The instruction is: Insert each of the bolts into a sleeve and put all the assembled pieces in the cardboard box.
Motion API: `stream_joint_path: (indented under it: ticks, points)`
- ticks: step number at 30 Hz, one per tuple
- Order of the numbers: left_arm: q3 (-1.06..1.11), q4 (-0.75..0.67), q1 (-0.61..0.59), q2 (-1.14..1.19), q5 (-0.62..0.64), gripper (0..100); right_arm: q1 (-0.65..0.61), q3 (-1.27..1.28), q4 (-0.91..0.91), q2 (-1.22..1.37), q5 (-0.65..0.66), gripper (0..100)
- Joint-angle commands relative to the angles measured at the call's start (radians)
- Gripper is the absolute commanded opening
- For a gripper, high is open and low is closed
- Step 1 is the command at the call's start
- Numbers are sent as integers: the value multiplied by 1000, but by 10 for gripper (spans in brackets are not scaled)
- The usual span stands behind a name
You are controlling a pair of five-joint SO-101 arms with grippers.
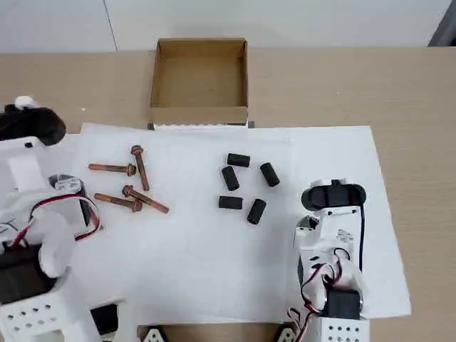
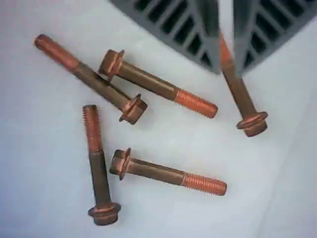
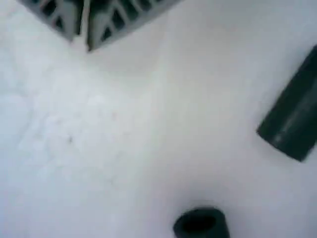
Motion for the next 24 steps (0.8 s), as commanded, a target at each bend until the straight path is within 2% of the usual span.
stream_joint_path:
  ticks: [1, 11, 19, 24]
  points:
    - [-39, 5, 0, 40, -137, 8, -5, -100, 18, -7, 5, 4]
    - [-44, 28, -2, 172, -126, 8, 1, -351, 162, 93, 8, 3]
    - [-44, 55, 0, 264, -127, 8, -4, -677, 165, 541, 11, 3]
    - [-41, 54, 0, 318, -127, 8, -5, -919, 234, 837, 11, 3]
